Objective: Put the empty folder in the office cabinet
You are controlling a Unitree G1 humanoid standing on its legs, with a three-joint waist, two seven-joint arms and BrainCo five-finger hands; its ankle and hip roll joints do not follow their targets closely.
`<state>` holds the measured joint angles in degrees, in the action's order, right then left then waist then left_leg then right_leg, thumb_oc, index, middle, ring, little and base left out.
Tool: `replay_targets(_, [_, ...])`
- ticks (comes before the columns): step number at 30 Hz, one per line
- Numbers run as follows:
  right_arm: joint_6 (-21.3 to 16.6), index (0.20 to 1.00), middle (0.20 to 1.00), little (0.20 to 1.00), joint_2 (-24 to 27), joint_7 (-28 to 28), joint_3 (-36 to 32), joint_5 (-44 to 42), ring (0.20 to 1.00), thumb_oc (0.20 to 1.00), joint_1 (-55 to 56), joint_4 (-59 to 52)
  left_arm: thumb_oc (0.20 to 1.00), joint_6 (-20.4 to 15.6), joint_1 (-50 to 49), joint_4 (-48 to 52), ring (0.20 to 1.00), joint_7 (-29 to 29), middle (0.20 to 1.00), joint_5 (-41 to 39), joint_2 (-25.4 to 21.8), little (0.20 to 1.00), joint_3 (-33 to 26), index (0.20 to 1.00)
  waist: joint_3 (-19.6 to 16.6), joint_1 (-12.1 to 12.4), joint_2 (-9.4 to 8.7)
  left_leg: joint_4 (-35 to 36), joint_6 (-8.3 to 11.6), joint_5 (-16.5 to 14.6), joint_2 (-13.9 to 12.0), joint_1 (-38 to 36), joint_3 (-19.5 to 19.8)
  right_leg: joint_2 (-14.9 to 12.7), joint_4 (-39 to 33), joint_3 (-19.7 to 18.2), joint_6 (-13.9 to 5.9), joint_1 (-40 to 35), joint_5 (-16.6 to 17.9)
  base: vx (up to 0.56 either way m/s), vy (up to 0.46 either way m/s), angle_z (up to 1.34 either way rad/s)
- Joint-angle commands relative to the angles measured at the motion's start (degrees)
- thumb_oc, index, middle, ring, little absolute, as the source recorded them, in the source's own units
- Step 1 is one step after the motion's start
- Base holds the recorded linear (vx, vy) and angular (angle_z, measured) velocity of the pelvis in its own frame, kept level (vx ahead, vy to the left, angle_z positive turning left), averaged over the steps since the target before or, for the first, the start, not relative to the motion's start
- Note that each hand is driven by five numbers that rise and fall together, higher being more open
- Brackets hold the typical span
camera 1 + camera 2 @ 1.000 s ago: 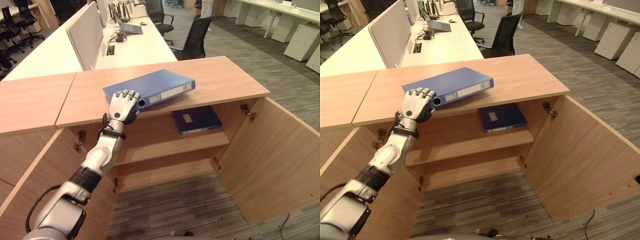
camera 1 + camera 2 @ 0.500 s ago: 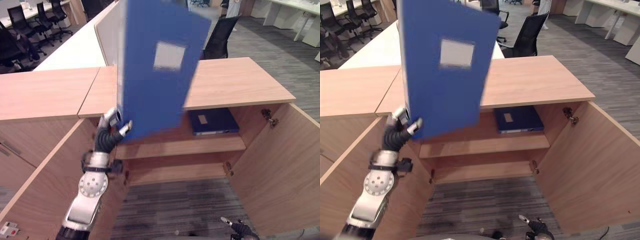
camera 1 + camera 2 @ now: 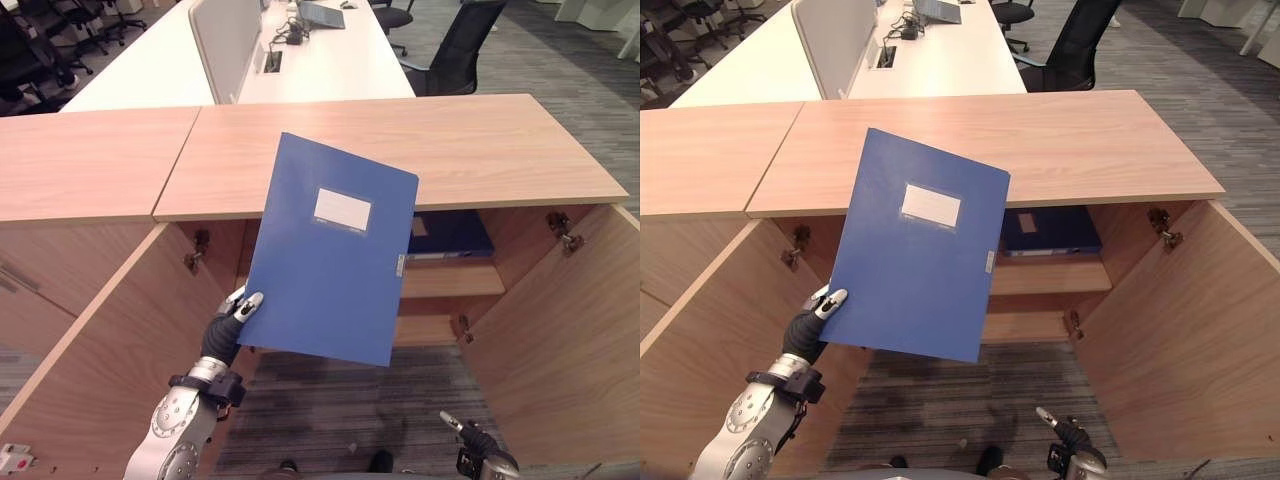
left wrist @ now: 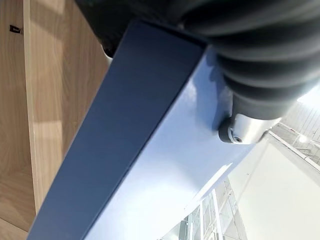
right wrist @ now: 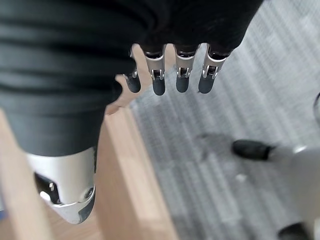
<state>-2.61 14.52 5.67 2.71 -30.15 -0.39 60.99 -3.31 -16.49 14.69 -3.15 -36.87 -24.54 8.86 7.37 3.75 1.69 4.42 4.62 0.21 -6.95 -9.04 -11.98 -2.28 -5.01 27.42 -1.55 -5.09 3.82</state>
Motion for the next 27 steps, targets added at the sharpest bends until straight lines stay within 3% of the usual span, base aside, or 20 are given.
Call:
replay_targets(1, [-3.4,1.000,1.000,1.000,-0.1,-0.5,-0.4,-3.5,1.000,1.000,-1.1,-3.8,0.200,-3.5,-1.3,4.1,0.200,-0.5,0.200,-0.6,0.7,0.200,-2.0,0.200,-2.2,0.0,-3.54,0.6,0.20,0.2,1.0,3.3,-0.3,-2.3,0.0,-3.2,-4.76,-3.6,-4.4,0.00,0.000,0.00])
replay_targets(14, [-4.1,1.000,1.000,1.000,1.6,0.8,-0.1,-2.6,1.000,1.000,0.2,-13.1,0.200,-3.0,-1.3,1.8,0.200,0.0,0.200,3.7,0.8,0.200,-2.2,0.200,-2.3,-0.2,-3.78,0.6,0.07,0.3,0.9,3.7,-0.3,-2.3,0.0,-3.2,-4.63,-3.1,-4.3,0.00,0.000,0.00])
replay_targets(27, [-1.9,1.000,1.000,1.000,0.5,-2.3,2.4,-4.2,1.000,1.000,-1.4,-9.3,0.200,0.8,-0.2,0.3,0.200,-7.1,0.200,1.0,-5.8,0.200,3.6,0.200,-2.6,-0.5,-3.26,0.6,0.19,0.4,0.9,3.5,-0.5,-2.2,0.0,-3.4,-4.64,-3.1,-4.3,0.00,0.000,0.00])
